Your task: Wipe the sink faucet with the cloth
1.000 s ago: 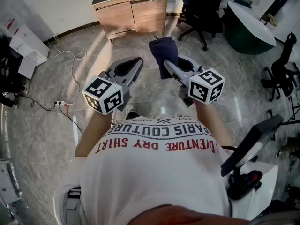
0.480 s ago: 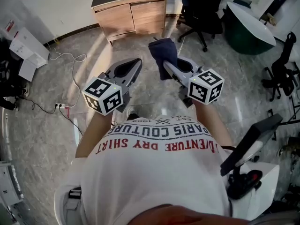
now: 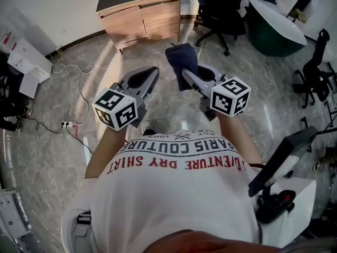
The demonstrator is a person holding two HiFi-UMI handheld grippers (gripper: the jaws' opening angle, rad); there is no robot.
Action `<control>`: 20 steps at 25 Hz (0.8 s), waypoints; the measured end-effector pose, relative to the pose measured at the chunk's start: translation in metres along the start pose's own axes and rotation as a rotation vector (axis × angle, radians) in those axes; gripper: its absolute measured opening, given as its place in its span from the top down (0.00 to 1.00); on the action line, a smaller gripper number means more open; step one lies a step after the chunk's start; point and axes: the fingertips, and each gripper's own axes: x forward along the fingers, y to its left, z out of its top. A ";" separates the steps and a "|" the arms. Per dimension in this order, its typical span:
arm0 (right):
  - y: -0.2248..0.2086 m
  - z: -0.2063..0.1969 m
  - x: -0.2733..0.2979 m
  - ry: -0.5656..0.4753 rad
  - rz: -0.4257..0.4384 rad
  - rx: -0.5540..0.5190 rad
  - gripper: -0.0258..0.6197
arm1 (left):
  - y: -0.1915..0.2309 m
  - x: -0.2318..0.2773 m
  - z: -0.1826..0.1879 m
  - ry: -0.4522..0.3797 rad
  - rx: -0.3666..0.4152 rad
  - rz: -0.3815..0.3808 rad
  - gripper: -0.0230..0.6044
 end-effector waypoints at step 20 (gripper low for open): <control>-0.045 0.006 0.006 -0.015 -0.002 0.043 0.84 | 0.020 0.045 -0.001 0.037 -0.027 -0.017 0.96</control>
